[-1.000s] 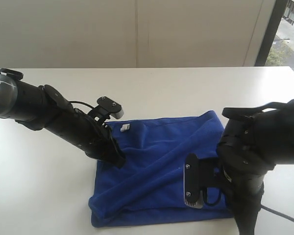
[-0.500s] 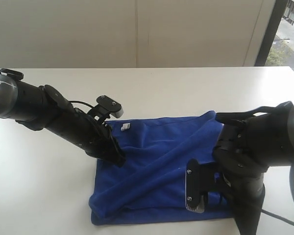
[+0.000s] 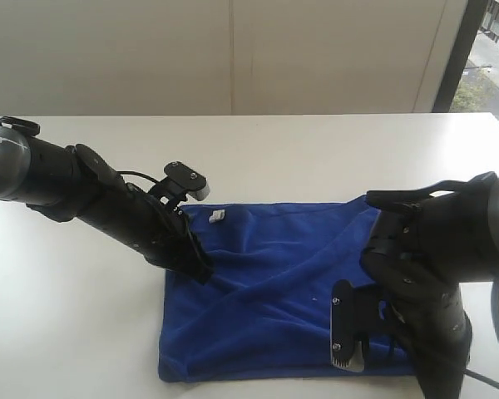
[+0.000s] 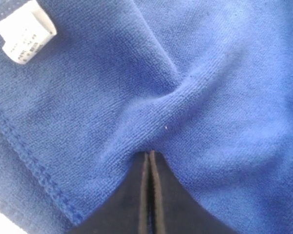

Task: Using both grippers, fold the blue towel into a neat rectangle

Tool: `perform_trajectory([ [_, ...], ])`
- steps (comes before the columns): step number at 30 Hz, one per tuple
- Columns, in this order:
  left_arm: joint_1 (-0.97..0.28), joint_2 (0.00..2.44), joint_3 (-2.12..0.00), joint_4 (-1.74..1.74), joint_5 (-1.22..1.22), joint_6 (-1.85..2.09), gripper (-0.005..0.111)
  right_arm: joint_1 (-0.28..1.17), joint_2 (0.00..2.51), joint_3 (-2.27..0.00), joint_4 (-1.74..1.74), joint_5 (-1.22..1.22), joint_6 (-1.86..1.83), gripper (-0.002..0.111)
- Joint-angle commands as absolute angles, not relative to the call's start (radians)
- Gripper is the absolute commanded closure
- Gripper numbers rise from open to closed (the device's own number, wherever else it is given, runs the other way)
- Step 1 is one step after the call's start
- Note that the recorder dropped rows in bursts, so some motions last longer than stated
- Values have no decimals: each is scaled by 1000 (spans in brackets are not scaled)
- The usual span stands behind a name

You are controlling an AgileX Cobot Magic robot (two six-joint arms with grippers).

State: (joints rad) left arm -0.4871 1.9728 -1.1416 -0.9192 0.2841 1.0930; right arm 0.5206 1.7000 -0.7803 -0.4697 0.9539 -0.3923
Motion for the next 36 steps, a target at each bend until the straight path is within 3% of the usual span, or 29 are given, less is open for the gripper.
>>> perform_trajectory([
  [1, -490, 1979, -1143, -924, 284, 1099, 107, 519, 1700, -776, -454, 975, -388, 108],
  [4, -490, 1979, -1143, -924, 288, 1099, 107, 519, 1700, -776, -412, 946, -388, 102],
  [10, -490, 1979, -1143, -924, 296, 1099, 107, 519, 1696, -776, -399, 965, -377, 58],
  [12, -490, 1979, -1143, -924, 302, 1099, 107, 519, 1679, -778, -399, 961, -362, 53],
  [17, -490, 1979, -1143, -924, 306, 1099, 107, 519, 1571, -830, -320, 956, -355, 53],
  [20, -490, 1979, -1143, -924, 308, 1099, 107, 519, 1486, -861, -164, 860, -361, 61],
  [21, -490, 1979, -1143, -924, 315, 1099, 107, 519, 1460, -866, -19, 717, -426, 76],
  [24, -490, 1979, -1143, -924, 326, 1099, 107, 519, 1501, -870, 207, 627, -603, 108],
  [36, -490, 1979, -1143, -924, 391, 1097, 107, 517, 1860, -1050, 324, 601, -713, 108],
])
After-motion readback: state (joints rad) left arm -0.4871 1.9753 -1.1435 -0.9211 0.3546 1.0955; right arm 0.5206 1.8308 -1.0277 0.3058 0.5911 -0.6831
